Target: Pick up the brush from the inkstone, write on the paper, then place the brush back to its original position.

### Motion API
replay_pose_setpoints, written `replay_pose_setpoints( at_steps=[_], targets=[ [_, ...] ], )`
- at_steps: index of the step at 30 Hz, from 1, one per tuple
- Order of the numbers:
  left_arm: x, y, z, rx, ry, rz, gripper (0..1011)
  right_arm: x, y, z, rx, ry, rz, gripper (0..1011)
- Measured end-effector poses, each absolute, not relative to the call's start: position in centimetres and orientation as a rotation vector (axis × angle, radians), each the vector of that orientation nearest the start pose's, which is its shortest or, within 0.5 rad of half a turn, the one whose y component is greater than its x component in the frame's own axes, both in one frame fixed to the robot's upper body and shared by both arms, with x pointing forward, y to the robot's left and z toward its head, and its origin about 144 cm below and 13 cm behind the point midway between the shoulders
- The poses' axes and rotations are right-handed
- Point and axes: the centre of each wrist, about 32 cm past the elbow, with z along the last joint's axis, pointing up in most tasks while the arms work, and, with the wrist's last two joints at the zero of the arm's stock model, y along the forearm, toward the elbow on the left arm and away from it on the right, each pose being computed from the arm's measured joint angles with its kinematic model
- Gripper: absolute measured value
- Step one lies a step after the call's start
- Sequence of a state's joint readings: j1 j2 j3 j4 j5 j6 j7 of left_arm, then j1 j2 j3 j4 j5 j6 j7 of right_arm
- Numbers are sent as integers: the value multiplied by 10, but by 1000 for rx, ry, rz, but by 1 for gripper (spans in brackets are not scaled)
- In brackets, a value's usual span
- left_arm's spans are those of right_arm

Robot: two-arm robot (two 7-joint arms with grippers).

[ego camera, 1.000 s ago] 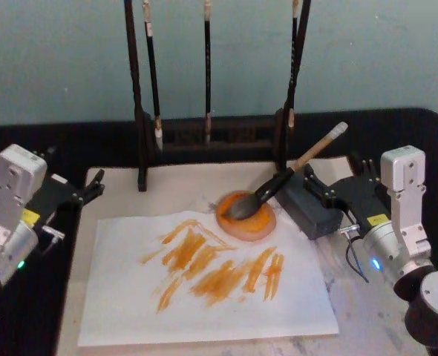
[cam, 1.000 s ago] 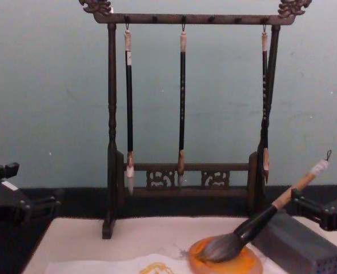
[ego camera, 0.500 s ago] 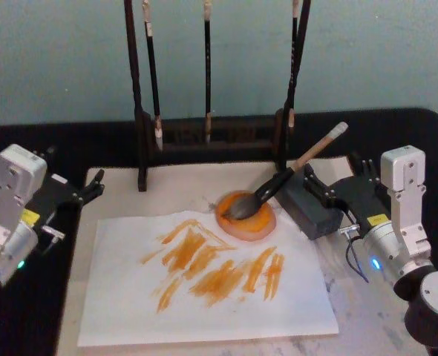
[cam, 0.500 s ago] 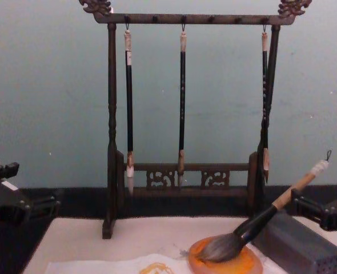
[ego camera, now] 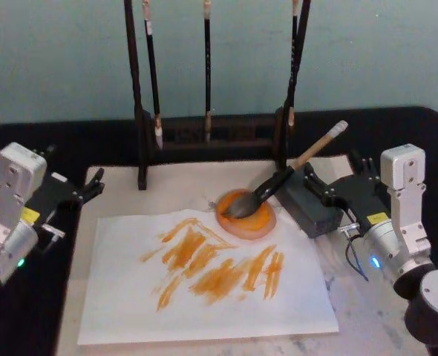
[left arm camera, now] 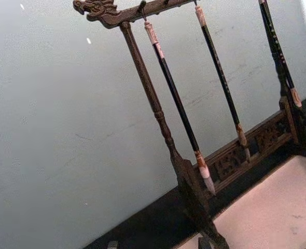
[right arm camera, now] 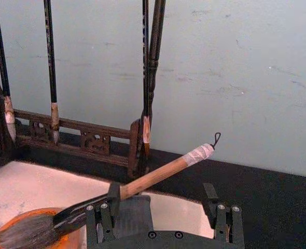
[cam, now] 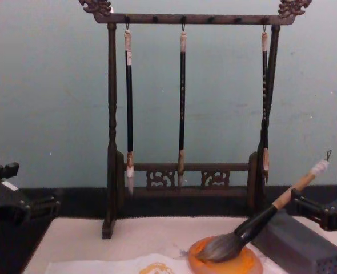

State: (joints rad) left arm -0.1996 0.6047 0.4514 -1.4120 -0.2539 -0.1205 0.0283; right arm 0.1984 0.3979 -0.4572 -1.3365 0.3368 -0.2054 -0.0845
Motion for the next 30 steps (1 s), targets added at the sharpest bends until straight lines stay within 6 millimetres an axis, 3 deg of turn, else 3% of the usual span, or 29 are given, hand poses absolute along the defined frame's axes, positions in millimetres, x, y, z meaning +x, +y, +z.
replay_pose_setpoints(
  at_steps=[30],
  targets=[
    [489,310,1140,304,-285,1248,1001,489,-242,1109,-64,-103,-1313,1000]
  ],
)
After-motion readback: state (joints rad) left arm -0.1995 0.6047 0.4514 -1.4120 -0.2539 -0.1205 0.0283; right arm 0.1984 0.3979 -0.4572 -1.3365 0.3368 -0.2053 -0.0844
